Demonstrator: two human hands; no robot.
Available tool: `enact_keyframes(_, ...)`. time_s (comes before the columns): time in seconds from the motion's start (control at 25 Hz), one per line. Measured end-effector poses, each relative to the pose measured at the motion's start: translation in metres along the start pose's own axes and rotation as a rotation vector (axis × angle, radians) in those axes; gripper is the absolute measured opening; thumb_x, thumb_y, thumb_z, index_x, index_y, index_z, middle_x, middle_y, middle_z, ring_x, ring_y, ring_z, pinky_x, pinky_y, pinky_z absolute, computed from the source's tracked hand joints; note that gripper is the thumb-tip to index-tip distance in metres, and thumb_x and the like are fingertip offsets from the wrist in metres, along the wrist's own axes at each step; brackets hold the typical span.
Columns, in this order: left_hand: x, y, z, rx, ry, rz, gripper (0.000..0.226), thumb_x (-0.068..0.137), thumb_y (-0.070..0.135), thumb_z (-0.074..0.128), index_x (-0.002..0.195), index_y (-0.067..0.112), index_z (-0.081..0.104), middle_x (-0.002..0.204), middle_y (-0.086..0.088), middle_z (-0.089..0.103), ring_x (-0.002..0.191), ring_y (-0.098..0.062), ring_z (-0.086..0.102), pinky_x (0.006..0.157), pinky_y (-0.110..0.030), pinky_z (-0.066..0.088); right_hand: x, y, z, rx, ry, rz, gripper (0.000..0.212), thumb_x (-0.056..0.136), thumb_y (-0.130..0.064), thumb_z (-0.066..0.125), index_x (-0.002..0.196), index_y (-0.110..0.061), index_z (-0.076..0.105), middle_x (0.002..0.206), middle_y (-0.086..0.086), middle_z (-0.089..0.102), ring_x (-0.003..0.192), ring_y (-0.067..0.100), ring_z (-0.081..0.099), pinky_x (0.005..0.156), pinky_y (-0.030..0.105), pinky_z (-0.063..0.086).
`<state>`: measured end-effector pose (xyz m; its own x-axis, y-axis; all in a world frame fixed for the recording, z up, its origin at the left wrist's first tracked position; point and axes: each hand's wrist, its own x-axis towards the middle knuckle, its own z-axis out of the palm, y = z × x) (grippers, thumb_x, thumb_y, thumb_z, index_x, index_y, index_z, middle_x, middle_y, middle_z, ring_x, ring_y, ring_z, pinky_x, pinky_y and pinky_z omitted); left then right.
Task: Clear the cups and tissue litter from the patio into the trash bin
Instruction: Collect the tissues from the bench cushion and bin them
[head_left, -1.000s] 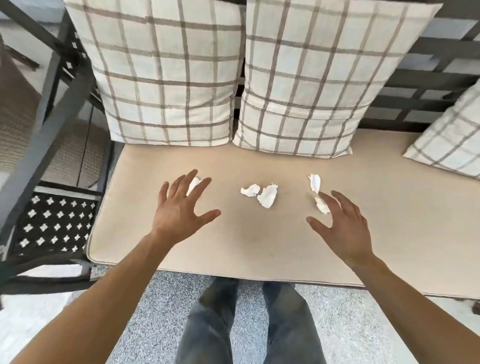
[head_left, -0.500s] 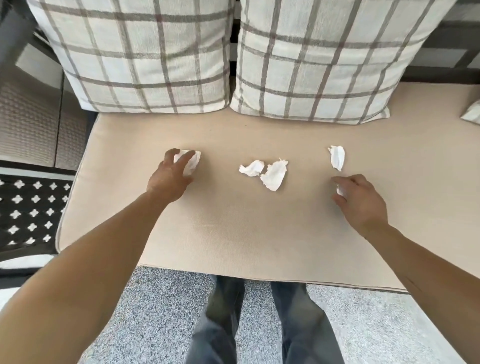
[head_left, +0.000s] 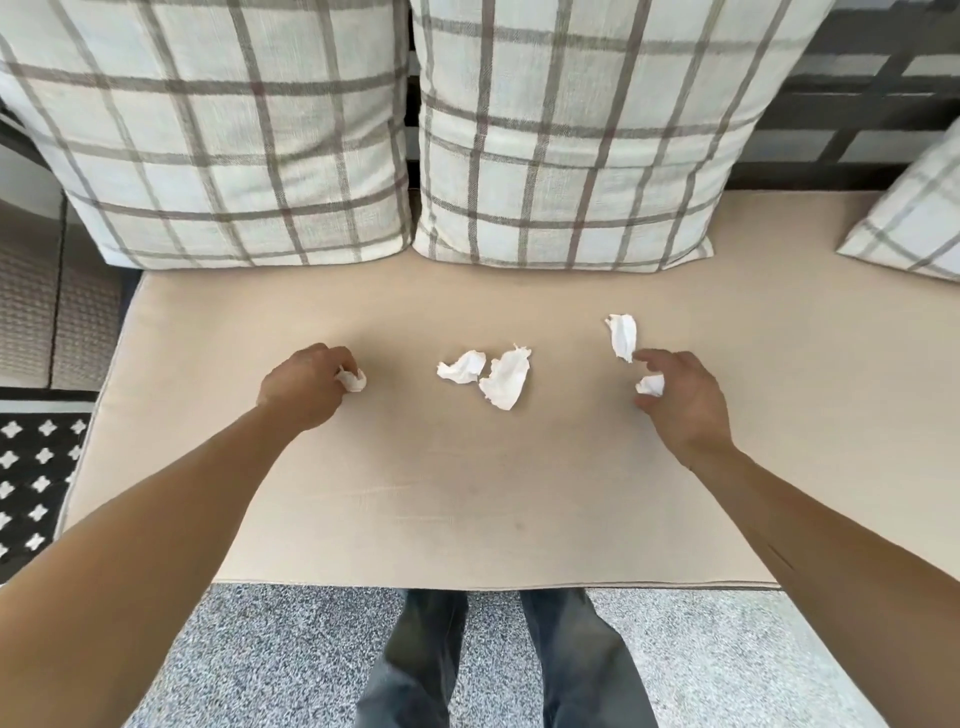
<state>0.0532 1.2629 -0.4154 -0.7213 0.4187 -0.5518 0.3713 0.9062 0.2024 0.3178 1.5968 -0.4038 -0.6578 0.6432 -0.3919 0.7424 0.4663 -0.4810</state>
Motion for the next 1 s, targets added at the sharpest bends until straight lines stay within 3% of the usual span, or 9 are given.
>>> enact_keyframes(0.12, 0.007, 0.031, -0.015, -0.098, -0.036, 0.201, 0.015, 0.087, 0.02, 0.059, 0.088, 0.035, 0.06, 0.087, 0.01, 0.059, 0.085, -0.019, 0.058, 0.065, -0.029, 0.043, 0.02, -0.009, -0.01, 0.008, -0.068, -0.033, 0.07, 0.079, -0.003, 0.065, 0.137, -0.035, 0.045, 0.139, -0.004, 0.043, 0.11, 0.021, 0.054, 0.079, 0.027, 0.041)
enact_keyframes(0.28, 0.028, 0.08, -0.019, -0.06, -0.331, 0.414, 0.051, 0.087, 0.033, 0.063, 0.132, 0.05, 0.047, 0.086, 0.01, 0.065, 0.081, -0.011, 0.057, 0.072, -0.028, 0.046, 0.049, -0.017, -0.008, -0.097, -0.258, -0.035, 0.092, 0.075, -0.005, 0.071, 0.147, -0.042, 0.027, 0.159, -0.005, 0.017, 0.136, 0.019, 0.035, 0.089, 0.027, 0.037)
enact_keyframes(0.4, 0.038, 0.105, -0.007, 0.07, -0.425, 0.532, 0.054, 0.079, 0.05, 0.054, 0.132, 0.052, 0.045, 0.094, 0.01, 0.065, 0.086, -0.013, 0.056, 0.069, -0.023, 0.043, 0.066, -0.017, 0.001, -0.193, -0.32, -0.063, 0.084, 0.074, -0.005, 0.073, 0.145, -0.032, 0.036, 0.154, 0.001, 0.032, 0.135, 0.022, 0.037, 0.099, 0.031, 0.039)
enact_keyframes(0.52, 0.044, 0.108, 0.006, 0.199, -0.382, 0.604, 0.045, 0.087, 0.033, 0.057, 0.128, 0.05, 0.052, 0.094, 0.016, 0.059, 0.094, -0.012, 0.057, 0.076, -0.029, 0.045, 0.075, -0.013, 0.006, -0.16, -0.214, -0.063, 0.055, 0.074, -0.004, 0.072, 0.125, -0.022, 0.061, 0.129, 0.003, 0.06, 0.113, 0.026, 0.055, 0.088, 0.031, 0.044)
enact_keyframes(0.64, 0.044, 0.099, 0.019, 0.04, -0.353, 0.576, 0.026, 0.087, 0.022, 0.066, 0.109, 0.036, 0.067, 0.104, 0.023, 0.066, 0.108, -0.009, 0.06, 0.081, -0.029, 0.047, 0.074, -0.011, 0.008, -0.186, -0.144, -0.064, 0.027, 0.079, -0.008, 0.069, 0.103, -0.02, 0.071, 0.107, 0.008, 0.068, 0.096, 0.029, 0.06, 0.079, 0.034, 0.046)
enact_keyframes(0.72, 0.042, 0.096, 0.025, -0.123, -0.3, 0.513, 0.015, 0.085, 0.021, 0.07, 0.1, 0.024, 0.068, 0.117, 0.02, 0.066, 0.096, 0.0, 0.061, 0.077, -0.023, 0.046, 0.069, -0.013, 0.008, -0.152, -0.119, -0.028, 0.015, 0.081, -0.011, 0.07, 0.093, -0.02, 0.07, 0.097, 0.009, 0.069, 0.088, 0.029, 0.061, 0.076, 0.036, 0.049)
enact_keyframes(0.76, 0.041, 0.096, 0.027, -0.159, -0.264, 0.474, 0.014, 0.084, 0.022, 0.071, 0.097, 0.021, 0.068, 0.113, 0.019, 0.067, 0.084, 0.008, 0.058, 0.07, -0.017, 0.042, 0.065, -0.017, 0.007, -0.108, -0.129, 0.004, 0.016, 0.08, -0.012, 0.071, 0.093, -0.022, 0.069, 0.094, 0.007, 0.069, 0.085, 0.027, 0.062, 0.073, 0.035, 0.05)
enact_keyframes(0.88, 0.034, 0.094, 0.025, -0.199, -0.218, 0.359, 0.011, 0.084, 0.026, 0.07, 0.09, 0.017, 0.066, 0.089, 0.026, 0.062, 0.071, 0.021, 0.051, 0.058, -0.013, 0.035, 0.048, -0.047, 0.008, 0.045, -0.383, -0.043, 0.055, 0.074, -0.008, 0.074, 0.121, -0.031, 0.061, 0.081, 0.001, 0.063, 0.076, 0.019, 0.061, 0.067, 0.026, 0.049)
enact_keyframes(1.0, 0.027, 0.086, 0.015, -0.231, -0.22, 0.256, 0.005, 0.086, 0.026, 0.065, 0.084, 0.022, 0.064, 0.1, 0.033, 0.062, 0.076, 0.019, 0.052, 0.062, -0.021, 0.043, 0.031, -0.087, 0.018, 0.11, -0.583, -0.165, 0.078, 0.074, -0.003, 0.072, 0.138, -0.038, 0.044, 0.087, 0.004, 0.064, 0.072, 0.017, 0.058, 0.066, 0.02, 0.05)
